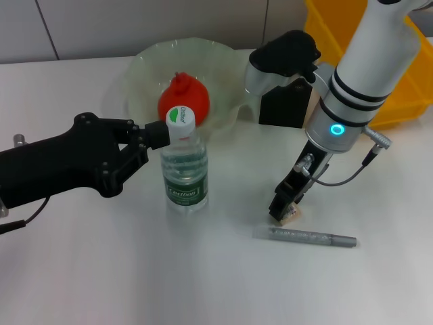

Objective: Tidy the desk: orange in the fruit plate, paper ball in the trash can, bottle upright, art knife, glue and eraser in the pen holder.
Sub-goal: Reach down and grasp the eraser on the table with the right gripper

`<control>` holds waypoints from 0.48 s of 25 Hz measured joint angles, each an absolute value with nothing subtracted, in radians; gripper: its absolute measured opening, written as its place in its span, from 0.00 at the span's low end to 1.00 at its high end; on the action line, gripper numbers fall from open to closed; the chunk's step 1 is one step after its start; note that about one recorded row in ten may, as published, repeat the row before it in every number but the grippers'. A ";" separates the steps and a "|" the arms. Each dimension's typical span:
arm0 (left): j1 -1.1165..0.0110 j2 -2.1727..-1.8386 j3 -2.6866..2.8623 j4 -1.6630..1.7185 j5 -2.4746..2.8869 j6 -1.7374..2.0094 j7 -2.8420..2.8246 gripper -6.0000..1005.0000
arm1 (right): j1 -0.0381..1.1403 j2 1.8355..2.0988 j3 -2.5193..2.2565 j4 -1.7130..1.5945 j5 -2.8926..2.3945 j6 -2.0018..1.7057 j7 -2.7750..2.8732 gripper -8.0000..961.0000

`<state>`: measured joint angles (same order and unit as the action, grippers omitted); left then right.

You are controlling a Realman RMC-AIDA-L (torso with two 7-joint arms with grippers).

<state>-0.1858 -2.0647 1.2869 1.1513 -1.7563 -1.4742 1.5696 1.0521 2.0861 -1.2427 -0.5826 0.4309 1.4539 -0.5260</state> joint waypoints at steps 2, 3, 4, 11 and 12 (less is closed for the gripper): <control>-0.186 -2.065 1.287 1.149 -1.756 -1.474 1.570 0.01 | 1.051 2.086 -1.245 -0.584 0.433 1.454 -0.526 0.55; -0.186 -2.065 1.287 1.149 -1.756 -1.474 1.570 0.01 | 1.051 2.086 -1.245 -0.585 0.435 1.454 -0.527 0.55; -0.186 -2.065 1.287 1.149 -1.756 -1.474 1.570 0.01 | 1.051 2.086 -1.246 -0.586 0.438 1.454 -0.527 0.55; -0.187 -2.065 1.286 1.149 -1.757 -1.475 1.570 0.01 | 1.053 2.086 -1.247 -0.594 0.440 1.454 -0.528 0.56; -0.187 -2.065 1.286 1.149 -1.757 -1.475 1.571 0.01 | 1.054 2.086 -1.247 -0.595 0.440 1.454 -0.528 0.56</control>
<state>-0.1871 -2.0647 1.2857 1.1489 -1.7568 -1.4749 1.5705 1.0538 2.0863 -1.2475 -0.5947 0.4399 1.4543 -0.5275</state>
